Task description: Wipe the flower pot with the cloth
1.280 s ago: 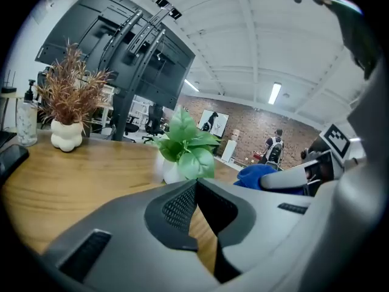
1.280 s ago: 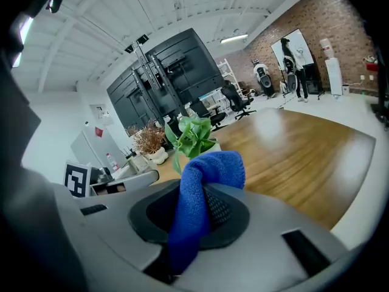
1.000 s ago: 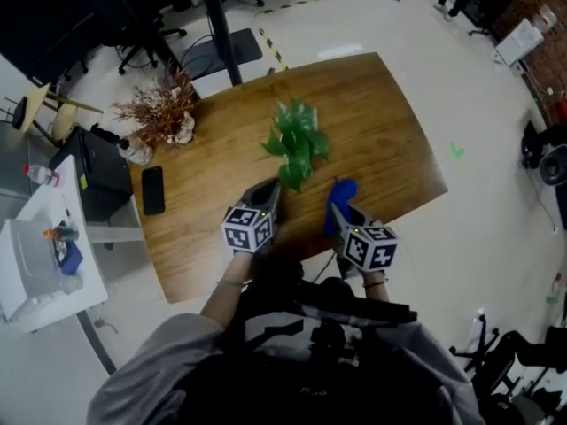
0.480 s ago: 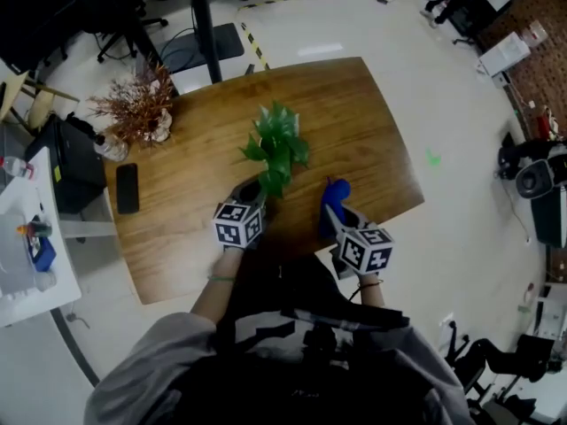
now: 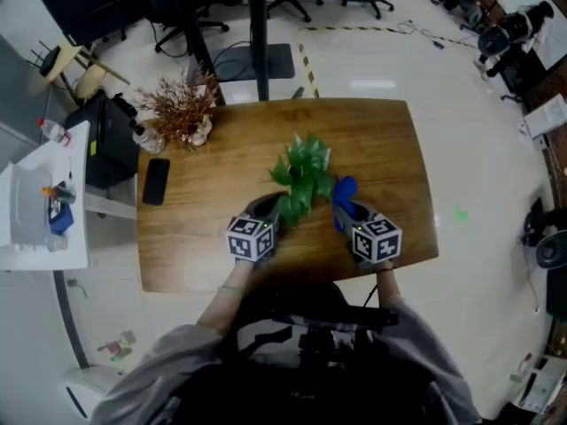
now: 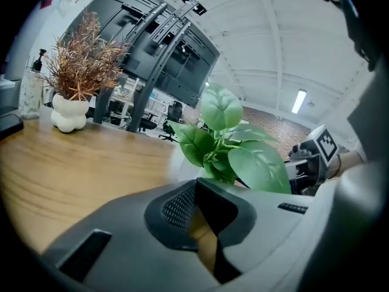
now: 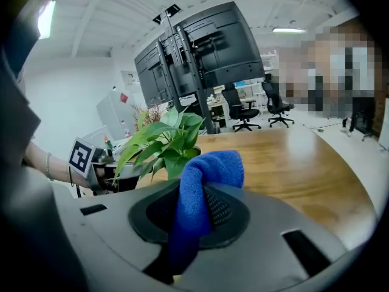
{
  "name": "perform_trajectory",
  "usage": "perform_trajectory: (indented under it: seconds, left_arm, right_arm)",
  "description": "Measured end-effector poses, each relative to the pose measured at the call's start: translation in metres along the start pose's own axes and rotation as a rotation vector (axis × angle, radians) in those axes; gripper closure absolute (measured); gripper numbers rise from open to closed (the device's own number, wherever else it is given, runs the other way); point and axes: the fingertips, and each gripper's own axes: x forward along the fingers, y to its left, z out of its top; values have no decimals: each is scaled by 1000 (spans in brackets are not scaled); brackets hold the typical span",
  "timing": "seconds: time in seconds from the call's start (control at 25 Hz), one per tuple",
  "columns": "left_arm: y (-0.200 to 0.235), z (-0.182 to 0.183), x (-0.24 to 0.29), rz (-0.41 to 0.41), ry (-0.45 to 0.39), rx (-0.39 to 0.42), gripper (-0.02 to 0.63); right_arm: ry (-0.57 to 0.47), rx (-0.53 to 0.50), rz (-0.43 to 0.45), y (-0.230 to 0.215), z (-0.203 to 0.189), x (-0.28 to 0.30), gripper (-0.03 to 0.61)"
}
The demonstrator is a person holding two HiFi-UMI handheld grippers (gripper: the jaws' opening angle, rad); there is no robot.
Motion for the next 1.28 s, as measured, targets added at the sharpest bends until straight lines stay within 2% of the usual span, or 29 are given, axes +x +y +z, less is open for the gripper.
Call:
perform_trajectory:
  seconds: [0.32,0.48,0.76,1.0,1.16,1.28]
  left_arm:
    - [8,0,4,48,9,-20,609]
    - [13,-2,15,73,48,10,609]
    - [33,1,19,108,36,-23,609]
    - [43,14,28,102,-8,-29,609]
    - [49,11,17,142,-17,-54,607]
    - [44,-7,2,144,5,-67,609]
  right_arm:
    - [45,-114,138,-7,6,44,523]
    - [89,-99,182,-5,-6,58,523]
    - [136,-48,226,16,-33,80,523]
    - [139,-33,245,21,-36,81,523]
    - [124,-44,210,-4,-24,64,523]
    - [99,-101,191,-25,-6,63,523]
